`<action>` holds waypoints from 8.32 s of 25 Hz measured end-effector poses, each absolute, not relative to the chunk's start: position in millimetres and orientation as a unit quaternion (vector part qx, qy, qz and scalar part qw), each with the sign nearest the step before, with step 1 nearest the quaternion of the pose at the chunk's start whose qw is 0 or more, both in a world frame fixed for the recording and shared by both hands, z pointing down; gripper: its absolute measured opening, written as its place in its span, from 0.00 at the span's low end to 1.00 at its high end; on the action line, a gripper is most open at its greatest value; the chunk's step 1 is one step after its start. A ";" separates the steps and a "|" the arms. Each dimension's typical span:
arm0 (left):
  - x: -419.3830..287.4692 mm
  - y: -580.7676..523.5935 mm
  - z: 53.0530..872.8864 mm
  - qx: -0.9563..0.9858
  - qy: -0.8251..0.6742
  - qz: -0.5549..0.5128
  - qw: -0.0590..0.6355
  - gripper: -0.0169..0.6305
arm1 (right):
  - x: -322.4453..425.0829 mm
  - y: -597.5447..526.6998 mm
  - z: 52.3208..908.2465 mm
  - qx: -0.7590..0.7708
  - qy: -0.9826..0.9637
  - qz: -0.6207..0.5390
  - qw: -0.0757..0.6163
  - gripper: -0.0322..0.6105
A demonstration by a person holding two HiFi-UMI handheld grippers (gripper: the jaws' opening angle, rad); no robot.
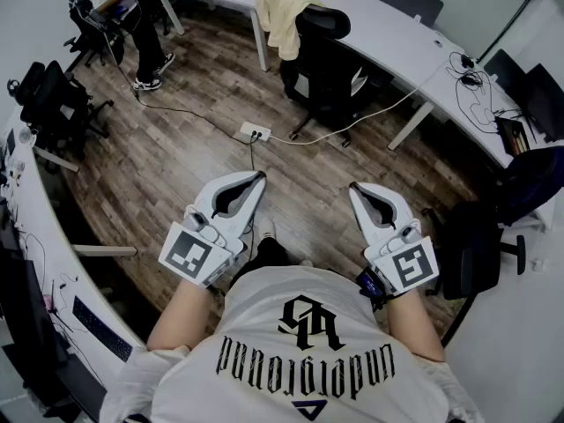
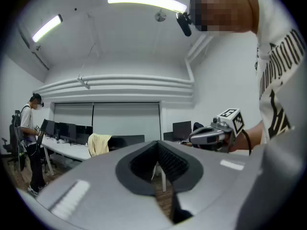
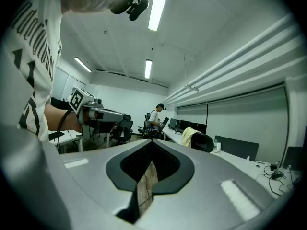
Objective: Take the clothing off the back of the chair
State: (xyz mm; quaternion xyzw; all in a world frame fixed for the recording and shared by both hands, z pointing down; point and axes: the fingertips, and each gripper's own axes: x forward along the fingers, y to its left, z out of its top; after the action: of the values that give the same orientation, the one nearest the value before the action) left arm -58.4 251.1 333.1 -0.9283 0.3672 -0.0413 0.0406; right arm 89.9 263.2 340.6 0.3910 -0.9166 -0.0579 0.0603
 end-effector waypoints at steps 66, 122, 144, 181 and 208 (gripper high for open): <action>-71.2 -165.6 355.4 -0.914 0.399 -0.070 0.031 0.10 | 68.3 -167.3 341.3 0.320 -0.944 -0.047 0.070 0.06; -97.0 -445.0 459.3 -0.955 0.227 -0.175 -0.081 0.68 | -6.9 -365.8 398.8 0.002 -0.939 0.231 0.253 0.42; -97.1 -391.1 412.1 -0.941 0.303 -0.143 -0.045 0.16 | -3.7 -328.9 375.9 0.002 -0.957 0.149 0.250 0.11; -51.1 -163.2 358.8 -0.927 0.355 -0.124 -0.006 0.16 | 41.5 -153.9 329.3 0.112 -0.976 0.116 0.143 0.11; -95.9 19.3 369.8 -0.956 0.274 -0.107 -0.004 0.16 | -4.9 33.3 346.3 0.225 -0.960 0.102 0.131 0.11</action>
State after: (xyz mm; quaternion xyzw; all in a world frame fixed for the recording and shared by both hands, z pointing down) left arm -95.9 19.3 369.8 -0.9557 0.2741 -0.1074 -0.0041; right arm -4.9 33.3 346.3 0.2248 -0.9602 0.1021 0.1307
